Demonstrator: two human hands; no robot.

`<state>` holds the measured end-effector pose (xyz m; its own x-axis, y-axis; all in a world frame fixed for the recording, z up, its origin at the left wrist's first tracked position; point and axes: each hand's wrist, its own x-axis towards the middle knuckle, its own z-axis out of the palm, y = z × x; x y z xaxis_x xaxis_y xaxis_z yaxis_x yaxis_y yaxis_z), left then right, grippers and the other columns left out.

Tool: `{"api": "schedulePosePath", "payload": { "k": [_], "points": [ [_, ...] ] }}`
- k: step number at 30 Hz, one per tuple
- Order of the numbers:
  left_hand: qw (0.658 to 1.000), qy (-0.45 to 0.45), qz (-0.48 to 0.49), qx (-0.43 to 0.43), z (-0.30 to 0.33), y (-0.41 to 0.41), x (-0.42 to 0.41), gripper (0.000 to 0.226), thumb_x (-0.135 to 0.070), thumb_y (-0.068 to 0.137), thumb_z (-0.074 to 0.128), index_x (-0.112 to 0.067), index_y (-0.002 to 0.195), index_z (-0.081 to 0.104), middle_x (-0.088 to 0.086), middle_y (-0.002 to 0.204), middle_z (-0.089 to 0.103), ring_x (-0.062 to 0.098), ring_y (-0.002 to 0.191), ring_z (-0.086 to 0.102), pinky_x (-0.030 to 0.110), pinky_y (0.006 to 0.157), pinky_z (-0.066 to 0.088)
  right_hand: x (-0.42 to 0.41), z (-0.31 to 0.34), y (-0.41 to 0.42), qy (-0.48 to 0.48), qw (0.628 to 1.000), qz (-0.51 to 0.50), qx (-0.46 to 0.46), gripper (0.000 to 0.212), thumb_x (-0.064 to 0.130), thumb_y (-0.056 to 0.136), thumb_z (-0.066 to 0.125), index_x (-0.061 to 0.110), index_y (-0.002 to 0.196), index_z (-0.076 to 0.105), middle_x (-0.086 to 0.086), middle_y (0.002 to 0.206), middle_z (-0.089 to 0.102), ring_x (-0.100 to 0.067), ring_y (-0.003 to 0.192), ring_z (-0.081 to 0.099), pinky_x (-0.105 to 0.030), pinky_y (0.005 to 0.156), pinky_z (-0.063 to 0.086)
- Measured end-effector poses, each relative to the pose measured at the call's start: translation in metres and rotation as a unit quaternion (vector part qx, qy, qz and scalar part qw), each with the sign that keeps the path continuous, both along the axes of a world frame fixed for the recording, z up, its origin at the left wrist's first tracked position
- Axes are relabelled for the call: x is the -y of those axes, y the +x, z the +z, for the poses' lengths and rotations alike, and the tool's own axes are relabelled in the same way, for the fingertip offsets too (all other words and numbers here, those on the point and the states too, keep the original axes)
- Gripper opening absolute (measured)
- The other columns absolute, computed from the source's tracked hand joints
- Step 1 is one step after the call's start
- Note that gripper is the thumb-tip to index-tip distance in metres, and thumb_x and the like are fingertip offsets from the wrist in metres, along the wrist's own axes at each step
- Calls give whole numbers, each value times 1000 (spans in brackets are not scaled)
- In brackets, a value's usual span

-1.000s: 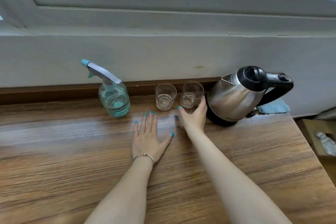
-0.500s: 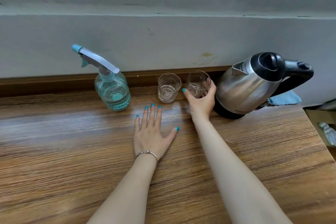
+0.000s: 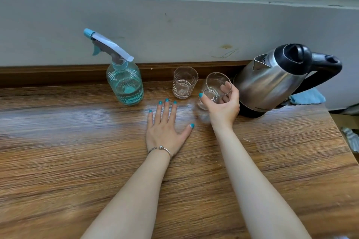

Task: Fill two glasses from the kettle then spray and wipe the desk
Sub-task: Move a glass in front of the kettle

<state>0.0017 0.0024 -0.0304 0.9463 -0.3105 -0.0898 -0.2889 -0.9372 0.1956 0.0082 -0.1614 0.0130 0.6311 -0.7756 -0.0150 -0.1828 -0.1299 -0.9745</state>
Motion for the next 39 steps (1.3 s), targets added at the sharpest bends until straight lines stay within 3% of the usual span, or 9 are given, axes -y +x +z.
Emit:
{"api": "schedulePosePath", "payload": {
  "k": [2, 8, 11, 14, 22, 30, 35, 39],
  "points": [
    [1000, 1, 0, -7, 1, 0, -1, 88, -82, 83, 0, -30, 153, -10, -6, 161, -14, 14, 149, -14, 39, 116, -16, -2, 5, -20, -5, 1000, 11, 2, 82, 15, 60, 91, 20, 131, 51, 8, 125, 60, 2, 109, 59, 0, 87, 44],
    [998, -35, -59, -10, 15, -16, -9, 72, -67, 94, 17, -32, 156, 5, -1, 166, 3, 18, 151, -5, 40, 120, -2, -4, 21, -99, -25, 997, 74, -7, 80, 4, 57, 92, 19, 125, 52, 2, 122, 62, 7, 109, 60, -10, 89, 48],
    [998, -50, -18, -18, 18, -55, -14, 70, -67, 93, 20, -37, 155, 7, -1, 165, 2, 20, 151, -4, 38, 118, -8, -7, 21, -141, -42, 992, 112, -35, 81, 5, 55, 93, 19, 123, 52, 5, 119, 64, 9, 108, 60, -11, 91, 48],
    [997, -54, 31, -40, 17, -97, -16, 70, -67, 94, 22, -38, 155, 5, 0, 165, 0, 20, 151, -7, 39, 119, -9, -13, 17, -176, -64, 985, 145, -66, 82, 9, 53, 94, 17, 124, 53, 5, 121, 64, -4, 116, 59, -20, 102, 45],
    [996, -31, 87, -16, 10, -153, -9, 66, -61, 98, 29, -33, 155, 10, 3, 165, 8, 23, 152, -2, 45, 118, -9, -18, 7, -200, -43, 983, 163, -78, 84, 12, 54, 94, 27, 124, 49, 14, 120, 63, 9, 114, 57, -9, 99, 42],
    [996, 10, 92, 6, 2, -153, -9, 68, -65, 94, 10, -35, 155, 10, 1, 165, 11, 22, 152, 2, 46, 118, -6, -10, 0, -198, -70, 975, 187, -93, 85, 25, 54, 93, 31, 126, 48, 21, 115, 63, 18, 111, 53, 1, 93, 35],
    [997, 9, 82, -5, 4, -153, -11, 70, -66, 94, 16, -33, 156, 9, 2, 165, 8, 23, 152, 0, 48, 118, -5, -9, 8, -204, -85, 961, 226, -136, 97, 32, 58, 91, 34, 138, 37, 19, 132, 55, 21, 119, 44, 3, 98, 28],
    [998, 21, 49, -26, 7, -152, -16, 77, -69, 92, 15, -29, 156, 0, 6, 165, 1, 23, 152, -5, 49, 118, -7, -7, 18, -226, -56, 957, 238, -158, 120, 27, 61, 91, 34, 153, 15, 7, 154, 37, 0, 141, 33, -20, 112, 27]
  ]
}}
